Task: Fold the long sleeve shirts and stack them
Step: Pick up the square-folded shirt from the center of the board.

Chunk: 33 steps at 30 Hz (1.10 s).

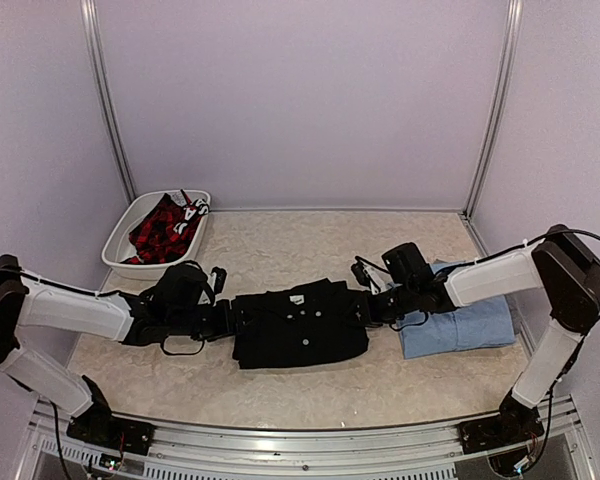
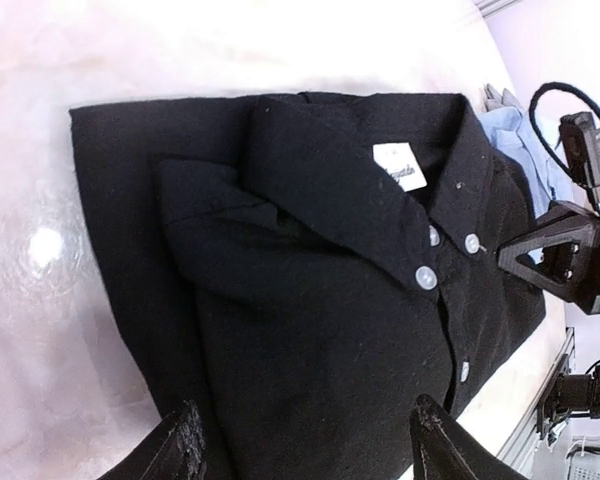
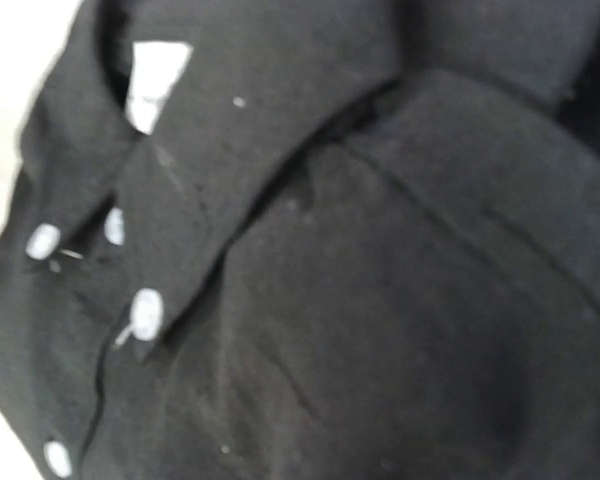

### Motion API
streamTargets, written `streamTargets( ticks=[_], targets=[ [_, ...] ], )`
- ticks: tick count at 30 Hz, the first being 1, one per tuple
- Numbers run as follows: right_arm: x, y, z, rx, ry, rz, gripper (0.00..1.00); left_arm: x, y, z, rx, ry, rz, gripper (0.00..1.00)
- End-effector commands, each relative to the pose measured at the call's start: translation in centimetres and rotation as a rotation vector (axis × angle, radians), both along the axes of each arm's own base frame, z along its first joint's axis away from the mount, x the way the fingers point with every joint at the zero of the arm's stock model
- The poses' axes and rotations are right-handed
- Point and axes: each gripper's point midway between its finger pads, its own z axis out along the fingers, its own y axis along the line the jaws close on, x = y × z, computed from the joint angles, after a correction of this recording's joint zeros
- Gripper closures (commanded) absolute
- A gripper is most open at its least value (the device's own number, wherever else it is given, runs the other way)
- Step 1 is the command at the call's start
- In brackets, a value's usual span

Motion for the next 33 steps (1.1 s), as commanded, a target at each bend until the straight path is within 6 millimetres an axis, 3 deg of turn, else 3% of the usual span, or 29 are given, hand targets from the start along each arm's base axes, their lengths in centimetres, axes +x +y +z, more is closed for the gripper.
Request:
streamTargets(
  ticks=[1, 5, 9, 13, 21, 27, 33],
  targets=[
    [-0.8, -0.6, -2.2, -0.049, 0.04, 0.01, 0.85, 1.3, -1.1, 1.0, 0.017, -0.038, -0.029, 0.33],
    [-0.2, -1.8, -2.8, -0.092, 0.038, -0.025, 0.52, 1.9, -1.0, 0.2, 0.046, -0.029, -0.019, 0.33],
    [0.4, -4.0, -3.0, -0.147, 0.032, -0.088, 0.3, 2.3, -0.2, -0.5, 0.064, -0.017, 0.003, 0.33],
    [0.4, -5.7, -3.7, -0.158, 0.049, -0.123, 0.15, 2.3, 0.2, -0.9, 0.066, -0.006, 0.005, 0.33],
    [-0.7, -3.6, -5.3, -0.025, 0.16, -0.063, 0.09, 1.4, 0.0, -3.1, 0.02, 0.077, -0.012, 0.34],
    [-2.3, -2.3, -6.5, 0.084, 0.267, -0.055, 0.17, 0.1, -0.5, -4.9, -0.016, 0.136, -0.027, 0.38],
    [-3.3, -0.4, -6.5, 0.194, 0.339, -0.03, 0.24, -1.3, -2.0, -5.6, -0.012, 0.151, -0.056, 0.41]
  ],
)
